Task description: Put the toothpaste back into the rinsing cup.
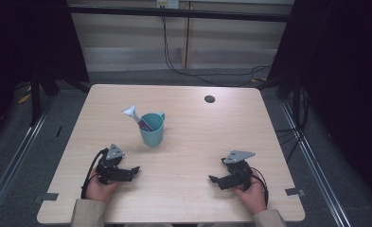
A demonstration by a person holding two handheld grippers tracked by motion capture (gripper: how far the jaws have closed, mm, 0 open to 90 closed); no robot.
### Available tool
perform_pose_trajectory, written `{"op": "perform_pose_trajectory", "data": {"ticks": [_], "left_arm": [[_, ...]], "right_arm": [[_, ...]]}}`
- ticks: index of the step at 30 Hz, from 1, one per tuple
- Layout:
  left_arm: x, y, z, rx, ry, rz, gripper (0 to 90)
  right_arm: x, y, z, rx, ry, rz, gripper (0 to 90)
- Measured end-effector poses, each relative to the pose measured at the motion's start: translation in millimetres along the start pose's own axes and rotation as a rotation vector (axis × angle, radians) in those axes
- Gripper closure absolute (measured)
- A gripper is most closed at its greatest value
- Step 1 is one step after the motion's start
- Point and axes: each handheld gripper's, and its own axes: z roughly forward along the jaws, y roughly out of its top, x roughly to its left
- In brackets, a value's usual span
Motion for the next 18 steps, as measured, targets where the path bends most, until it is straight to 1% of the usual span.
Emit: {"op": "perform_pose_trajectory", "data": {"ticks": [5,18], "left_arm": [[0.1,-0.1,0.1,-0.001,-0.006,-0.005,13.5],[0.1,-0.2,0.1,-0.002,-0.004,-0.004,13.7]], "right_arm": [[0.0,0.0,0.0,0.000,0.000,0.000,13.3],[0.0,0.0,0.0,-0.001,0.000,-0.001,13.3]]}}
